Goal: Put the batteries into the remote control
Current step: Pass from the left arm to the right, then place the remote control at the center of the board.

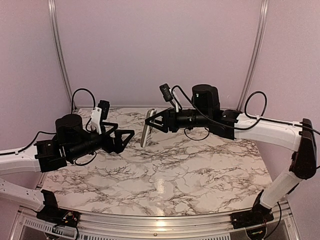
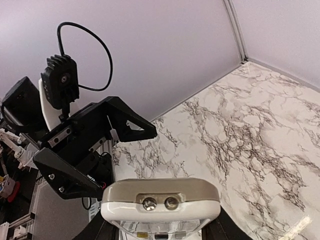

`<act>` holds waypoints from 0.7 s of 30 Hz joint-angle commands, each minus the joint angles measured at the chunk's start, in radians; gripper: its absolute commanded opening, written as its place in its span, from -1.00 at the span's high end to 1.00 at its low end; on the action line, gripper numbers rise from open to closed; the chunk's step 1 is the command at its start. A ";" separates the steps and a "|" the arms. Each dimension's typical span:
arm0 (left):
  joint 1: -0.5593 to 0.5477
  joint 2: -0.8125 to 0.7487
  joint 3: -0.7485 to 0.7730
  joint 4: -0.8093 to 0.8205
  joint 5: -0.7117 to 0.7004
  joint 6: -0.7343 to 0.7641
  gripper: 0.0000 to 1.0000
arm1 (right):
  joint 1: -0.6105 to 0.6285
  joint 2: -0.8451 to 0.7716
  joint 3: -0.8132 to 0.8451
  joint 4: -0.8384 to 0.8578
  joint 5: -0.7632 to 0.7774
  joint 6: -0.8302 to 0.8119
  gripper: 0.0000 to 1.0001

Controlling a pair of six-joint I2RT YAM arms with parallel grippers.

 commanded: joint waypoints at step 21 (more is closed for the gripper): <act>0.052 0.290 -0.016 -0.018 0.001 -0.146 -0.98 | -0.041 0.525 0.426 -0.766 0.332 0.265 0.83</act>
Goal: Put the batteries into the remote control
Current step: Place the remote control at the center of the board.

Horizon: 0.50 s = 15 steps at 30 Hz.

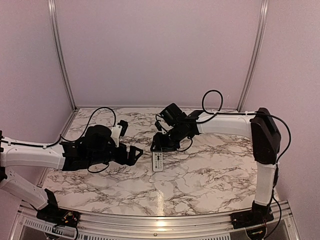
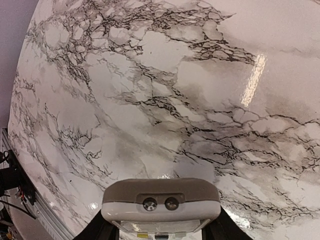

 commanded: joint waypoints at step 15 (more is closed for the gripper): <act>0.012 -0.095 -0.118 0.095 -0.024 -0.034 -0.98 | -0.042 0.236 0.233 -0.295 -0.088 0.132 0.46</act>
